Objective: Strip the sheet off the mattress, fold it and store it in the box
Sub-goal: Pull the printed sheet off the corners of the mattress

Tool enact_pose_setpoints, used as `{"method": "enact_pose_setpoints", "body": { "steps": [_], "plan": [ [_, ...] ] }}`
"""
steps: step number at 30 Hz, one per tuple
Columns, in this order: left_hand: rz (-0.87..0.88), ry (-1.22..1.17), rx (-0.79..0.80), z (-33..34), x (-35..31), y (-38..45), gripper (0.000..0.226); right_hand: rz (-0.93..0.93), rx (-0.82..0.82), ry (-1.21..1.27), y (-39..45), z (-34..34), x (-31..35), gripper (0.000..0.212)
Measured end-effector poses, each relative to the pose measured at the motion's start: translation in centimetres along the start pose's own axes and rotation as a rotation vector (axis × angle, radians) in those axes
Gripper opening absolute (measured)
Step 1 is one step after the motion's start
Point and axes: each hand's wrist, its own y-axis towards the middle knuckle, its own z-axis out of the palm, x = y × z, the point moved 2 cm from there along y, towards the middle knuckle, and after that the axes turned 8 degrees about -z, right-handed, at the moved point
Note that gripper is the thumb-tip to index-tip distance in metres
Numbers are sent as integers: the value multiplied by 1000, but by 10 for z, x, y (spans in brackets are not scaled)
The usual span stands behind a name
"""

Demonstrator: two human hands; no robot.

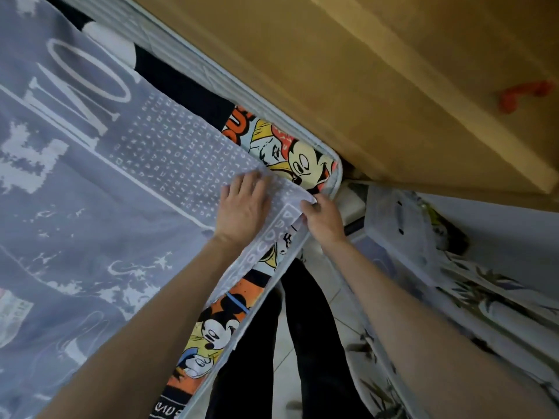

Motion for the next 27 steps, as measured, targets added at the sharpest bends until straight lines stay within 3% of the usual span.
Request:
{"method": "enact_pose_setpoints", "body": {
  "steps": [3, 6, 10, 12, 14, 18, 22, 27],
  "plan": [
    [131, 89, 113, -12, 2, 44, 49, 56, -9, 217, -11, 7, 2, 26],
    [204, 137, 301, -25, 2, 79, 39, 70, -12, 389, -27, 4, 16, 20],
    [272, 38, 387, -48, -1, 112, 20, -150, 123, 446, -36, -23, 34, 26],
    [289, -102, 330, -56, -1, 127, 17, -193, 127, 534, -25, -37, 39, 17],
    [260, -160, 306, -57, 0, 144, 17, -102, 6, 567, -1, -42, 40, 16],
    [184, 58, 359, -27, -9, 156, 24, 147, -280, 426, 38, -28, 25, 24],
    [105, -7, 247, -10, -18, 147, 22, -3, -454, 98, 36, -22, 25, 41],
    [165, -55, 212, -18, -33, 129, 31, -74, -522, 228, 10, -24, 34, 35]
  ]
}}
